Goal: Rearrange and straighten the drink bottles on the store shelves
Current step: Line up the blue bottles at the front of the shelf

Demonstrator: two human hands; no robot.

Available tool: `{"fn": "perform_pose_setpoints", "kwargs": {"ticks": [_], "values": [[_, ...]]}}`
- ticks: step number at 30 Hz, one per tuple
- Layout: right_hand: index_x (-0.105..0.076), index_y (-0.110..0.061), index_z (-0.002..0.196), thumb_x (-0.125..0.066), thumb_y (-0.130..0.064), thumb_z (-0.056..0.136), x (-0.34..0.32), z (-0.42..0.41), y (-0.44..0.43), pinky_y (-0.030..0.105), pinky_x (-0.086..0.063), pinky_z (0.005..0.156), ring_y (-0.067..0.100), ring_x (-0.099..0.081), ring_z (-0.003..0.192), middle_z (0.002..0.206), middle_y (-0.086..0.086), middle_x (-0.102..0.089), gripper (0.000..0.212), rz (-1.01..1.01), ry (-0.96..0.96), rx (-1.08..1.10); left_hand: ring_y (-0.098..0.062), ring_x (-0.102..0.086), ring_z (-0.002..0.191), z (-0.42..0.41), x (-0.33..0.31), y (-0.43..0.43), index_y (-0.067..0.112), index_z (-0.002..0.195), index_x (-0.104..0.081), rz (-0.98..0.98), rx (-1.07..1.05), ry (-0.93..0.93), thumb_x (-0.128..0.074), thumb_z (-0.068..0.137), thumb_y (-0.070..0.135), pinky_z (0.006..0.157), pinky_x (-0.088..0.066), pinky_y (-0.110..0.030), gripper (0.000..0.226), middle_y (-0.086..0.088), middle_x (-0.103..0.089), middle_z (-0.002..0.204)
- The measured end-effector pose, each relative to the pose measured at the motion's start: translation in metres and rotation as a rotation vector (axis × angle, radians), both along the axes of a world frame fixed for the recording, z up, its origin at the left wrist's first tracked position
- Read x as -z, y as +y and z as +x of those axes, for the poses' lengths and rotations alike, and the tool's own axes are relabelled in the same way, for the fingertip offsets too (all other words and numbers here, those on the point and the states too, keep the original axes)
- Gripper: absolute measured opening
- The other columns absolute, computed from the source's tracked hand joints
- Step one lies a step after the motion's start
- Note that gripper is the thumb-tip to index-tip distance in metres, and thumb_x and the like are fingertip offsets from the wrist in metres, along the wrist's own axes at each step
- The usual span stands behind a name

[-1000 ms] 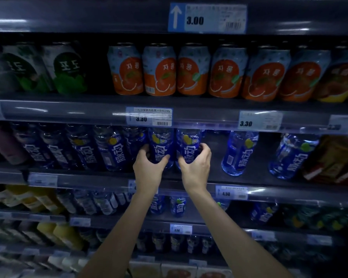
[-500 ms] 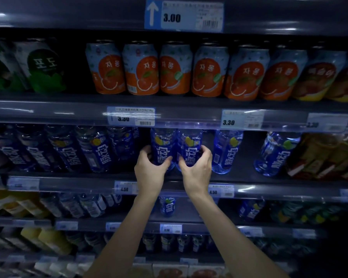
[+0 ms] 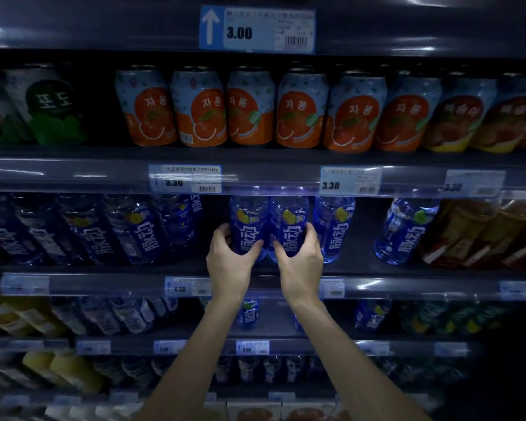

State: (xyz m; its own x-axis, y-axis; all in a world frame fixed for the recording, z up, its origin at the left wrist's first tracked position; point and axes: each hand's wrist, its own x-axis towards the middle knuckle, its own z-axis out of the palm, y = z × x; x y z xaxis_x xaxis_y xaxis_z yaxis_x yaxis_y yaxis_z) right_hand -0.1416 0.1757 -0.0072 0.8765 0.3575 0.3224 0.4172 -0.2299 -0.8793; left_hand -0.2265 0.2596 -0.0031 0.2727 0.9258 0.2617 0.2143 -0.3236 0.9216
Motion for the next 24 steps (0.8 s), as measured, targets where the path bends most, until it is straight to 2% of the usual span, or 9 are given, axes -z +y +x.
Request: {"fn": "perform_pose_setpoints", "kwargs": {"ticks": [2, 4, 6, 10, 14, 18, 20, 22, 24], "values": [[-0.039, -0.013, 0.142, -0.071, -0.035, 0.086, 0.001, -0.003, -0.005, 0.016, -0.034, 0.094, 0.014, -0.048, 0.126, 0.139, 0.001, -0.051, 0.068, 0.028, -0.039, 0.023, 0.002, -0.049, 0.102, -0.001, 0.001, 0.0, 0.022, 0.13, -0.046, -0.006, 0.015, -0.006, -0.081, 0.071, 0.042, 0.075, -0.034, -0.003, 0.071, 0.014, -0.053, 0.118], [-0.047, -0.013, 0.132, -0.07, -0.031, 0.086, 0.001, -0.003, -0.014, 0.017, -0.043, 0.089, 0.013, -0.055, 0.112, 0.124, 0.001, -0.057, 0.054, 0.095, -0.114, 0.086, 0.001, -0.047, 0.105, -0.001, 0.001, -0.001, 0.019, 0.132, -0.044, -0.001, 0.017, -0.002, -0.081, 0.072, 0.042, 0.078, -0.033, -0.005, 0.074, 0.01, -0.052, 0.122], [-0.048, -0.012, 0.124, -0.071, -0.026, 0.085, 0.001, 0.004, -0.025, 0.026, -0.048, 0.083, 0.013, -0.053, 0.101, 0.114, 0.0, -0.052, 0.048, 0.138, -0.172, 0.172, -0.001, -0.046, 0.108, -0.001, 0.002, -0.002, 0.017, 0.134, -0.042, 0.01, 0.016, 0.0, -0.081, 0.071, 0.041, 0.084, -0.033, -0.009, 0.078, 0.008, -0.05, 0.124], [-0.037, -0.006, 0.133, -0.076, -0.02, 0.079, -0.001, 0.031, -0.036, 0.042, -0.044, 0.1, 0.024, -0.042, 0.122, 0.133, 0.01, -0.04, 0.068, 0.13, -0.097, 0.252, 0.0, -0.042, 0.106, 0.0, 0.001, -0.004, 0.016, 0.138, -0.039, 0.017, 0.007, 0.012, -0.079, 0.073, 0.041, 0.082, -0.031, -0.007, 0.08, 0.01, -0.043, 0.123], [-0.032, -0.01, 0.143, -0.075, -0.022, 0.081, -0.004, 0.049, -0.036, 0.027, -0.036, 0.1, 0.021, -0.04, 0.13, 0.144, 0.006, -0.038, 0.076, 0.096, 0.039, 0.148, -0.006, -0.047, 0.106, 0.0, -0.001, -0.002, 0.013, 0.136, -0.044, 0.013, -0.001, 0.016, -0.079, 0.075, 0.038, 0.086, -0.037, -0.018, 0.074, 0.004, -0.047, 0.125], [-0.035, -0.014, 0.143, -0.076, -0.026, 0.081, -0.003, 0.057, -0.041, 0.036, -0.042, 0.105, 0.019, -0.049, 0.125, 0.139, 0.003, -0.049, 0.075, 0.116, 0.099, 0.063, -0.01, -0.05, 0.11, -0.001, -0.002, -0.002, 0.012, 0.135, -0.046, 0.003, 0.003, 0.009, -0.08, 0.074, 0.037, 0.09, -0.04, -0.022, 0.074, 0.002, -0.05, 0.127], [-0.04, -0.014, 0.141, -0.079, -0.026, 0.079, -0.002, 0.057, -0.043, 0.025, -0.043, 0.1, 0.015, -0.052, 0.118, 0.135, 0.001, -0.051, 0.074, 0.13, 0.084, 0.084, -0.008, -0.049, 0.109, -0.001, -0.003, -0.003, 0.012, 0.134, -0.046, 0.007, 0.002, 0.008, -0.08, 0.074, 0.037, 0.09, -0.039, -0.022, 0.073, 0.002, -0.05, 0.127], [-0.042, -0.013, 0.139, -0.08, -0.026, 0.077, -0.002, 0.053, -0.045, 0.002, -0.034, 0.088, 0.006, -0.048, 0.11, 0.129, -0.006, -0.05, 0.073, 0.138, 0.054, 0.108, -0.006, -0.048, 0.107, -0.001, -0.003, -0.003, 0.013, 0.134, -0.046, 0.008, 0.005, 0.011, -0.08, 0.074, 0.037, 0.09, -0.039, -0.021, 0.073, 0.002, -0.05, 0.126], [-0.044, -0.012, 0.136, -0.08, -0.026, 0.077, 0.0, 0.048, -0.045, -0.006, -0.03, 0.077, 0.003, -0.046, 0.105, 0.121, -0.009, -0.048, 0.071, 0.15, 0.017, 0.118, -0.006, -0.047, 0.106, -0.001, -0.003, -0.003, 0.013, 0.134, -0.046, 0.009, 0.007, 0.01, -0.08, 0.074, 0.036, 0.089, -0.039, -0.021, 0.073, 0.002, -0.05, 0.126]]}}
